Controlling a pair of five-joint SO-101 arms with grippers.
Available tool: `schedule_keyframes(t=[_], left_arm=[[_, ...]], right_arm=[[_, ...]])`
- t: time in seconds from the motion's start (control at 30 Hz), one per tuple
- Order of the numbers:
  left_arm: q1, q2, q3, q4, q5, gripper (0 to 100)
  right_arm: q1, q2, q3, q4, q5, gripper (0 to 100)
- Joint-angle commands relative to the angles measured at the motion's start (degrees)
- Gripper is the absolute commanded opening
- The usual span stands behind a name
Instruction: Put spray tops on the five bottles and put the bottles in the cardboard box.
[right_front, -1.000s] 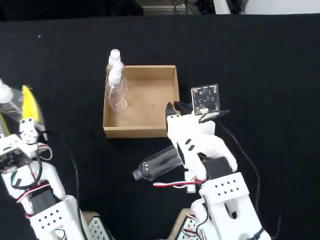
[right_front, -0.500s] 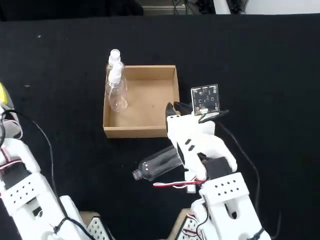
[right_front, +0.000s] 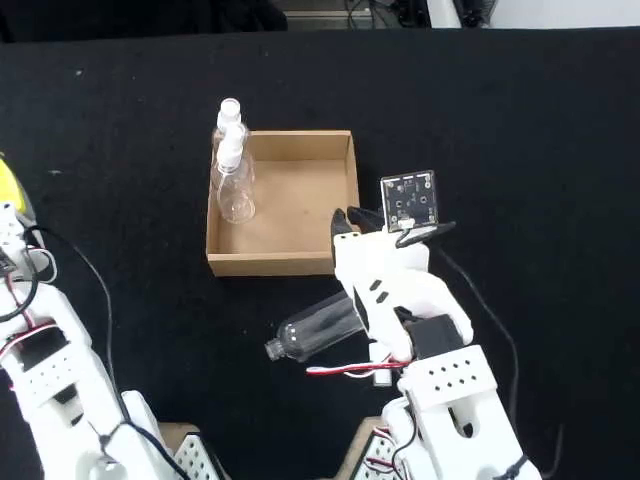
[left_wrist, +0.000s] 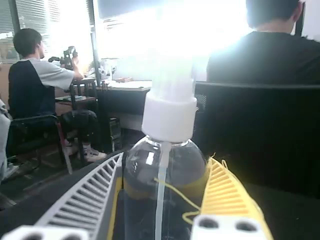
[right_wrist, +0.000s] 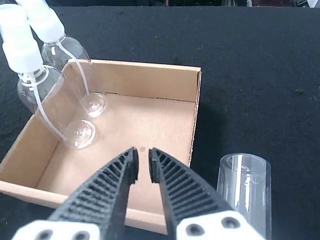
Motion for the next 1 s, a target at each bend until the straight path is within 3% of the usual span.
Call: schedule_keyframes(t=[0.0, 0.2, 0.53, 0.8, 0.97], left_arm=[[-5.41, 10.46, -1.45, -8.18, -1.93, 3], [-12.00, 26.02, -1.01, -22.15, -1.93, 3], [-16.48, 47.74, -1.10, -41.67, 2.02, 3], [-17.10, 59.34, -1.10, -53.10, 1.76, 3], [-17.10, 64.18, -1.10, -54.42, 1.67, 3]], right_arm=[[-0.62, -1.10, -0.40, -1.67, 0.09, 2.5], [-0.70, -1.10, -0.48, -1.67, 0.09, 2.5], [-0.70, -1.10, -0.40, -1.67, 0.09, 2.5], [-0.70, -1.10, -0.40, -1.67, 0.09, 2.5], [-0.70, -1.10, -0.48, -1.67, 0.09, 2.5]])
